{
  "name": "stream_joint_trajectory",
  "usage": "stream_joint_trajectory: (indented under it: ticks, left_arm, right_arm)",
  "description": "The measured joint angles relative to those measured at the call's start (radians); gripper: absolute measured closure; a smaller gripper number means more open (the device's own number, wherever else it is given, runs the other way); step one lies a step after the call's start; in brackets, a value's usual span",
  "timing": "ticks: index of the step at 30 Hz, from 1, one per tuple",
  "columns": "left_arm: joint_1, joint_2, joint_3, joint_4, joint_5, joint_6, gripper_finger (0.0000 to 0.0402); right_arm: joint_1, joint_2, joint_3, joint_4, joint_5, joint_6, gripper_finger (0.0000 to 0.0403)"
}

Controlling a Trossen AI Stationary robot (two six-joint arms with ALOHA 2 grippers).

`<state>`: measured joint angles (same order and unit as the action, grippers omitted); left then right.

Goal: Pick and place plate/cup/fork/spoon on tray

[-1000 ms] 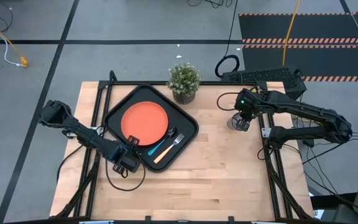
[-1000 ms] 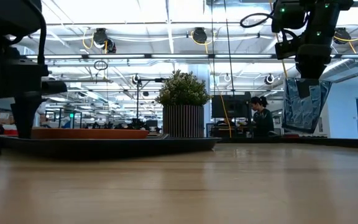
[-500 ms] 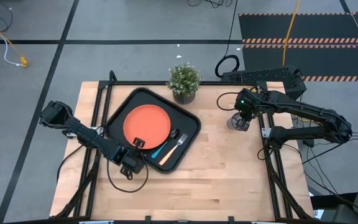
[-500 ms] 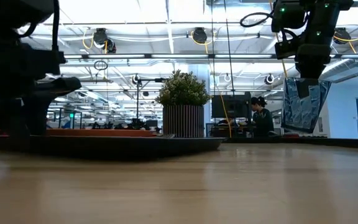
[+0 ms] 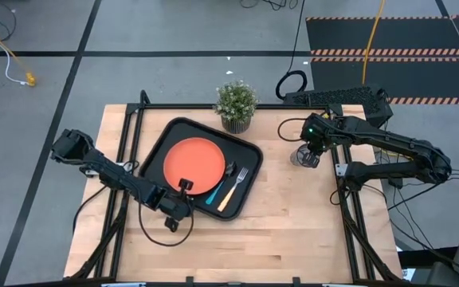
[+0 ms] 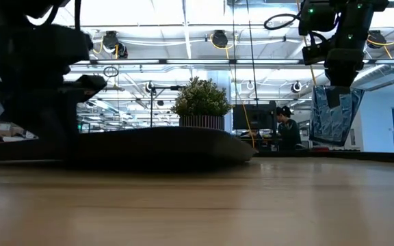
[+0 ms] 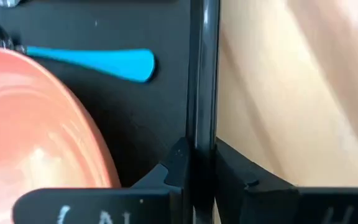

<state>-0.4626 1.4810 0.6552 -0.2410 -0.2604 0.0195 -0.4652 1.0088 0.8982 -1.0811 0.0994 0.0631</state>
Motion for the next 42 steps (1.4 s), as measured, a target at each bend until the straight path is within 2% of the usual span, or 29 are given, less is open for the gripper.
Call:
stream_joint_trajectory:
  ticks: [6,11,22,27,35,42]
  left_arm:
    - [0.008,0.12,0.027,0.16,0.009,0.008,0.0343]
    - [0.029,0.27,0.154,0.18,-0.004,0.021,0.0348]
    - [0.095,0.474,0.506,0.065,0.004,-0.085,0.0341]
    - [0.096,0.556,0.613,0.002,0.0,-0.182,0.0339]
    - [0.073,0.588,0.638,0.012,-0.046,-0.383,0.0338]
    - [0.029,0.588,0.637,0.036,-0.092,-0.484,0.0338]
  right_arm:
    - [0.0,0.0,0.0,0.009,0.0,-0.001,0.0403]
    - [0.0,0.0,0.0,0.014,-0.001,-0.004,0.0403]
    - [0.002,0.0,0.0,-0.008,-0.053,-0.012,0.0403]
    - [0.002,0.0,0.0,-0.014,-0.05,-0.06,0.0403]
    - [0.001,0.0,0.029,-0.009,-0.043,-0.157,0.0403]
    - [0.001,0.0,0.081,-0.016,-0.006,-0.207,0.0403]
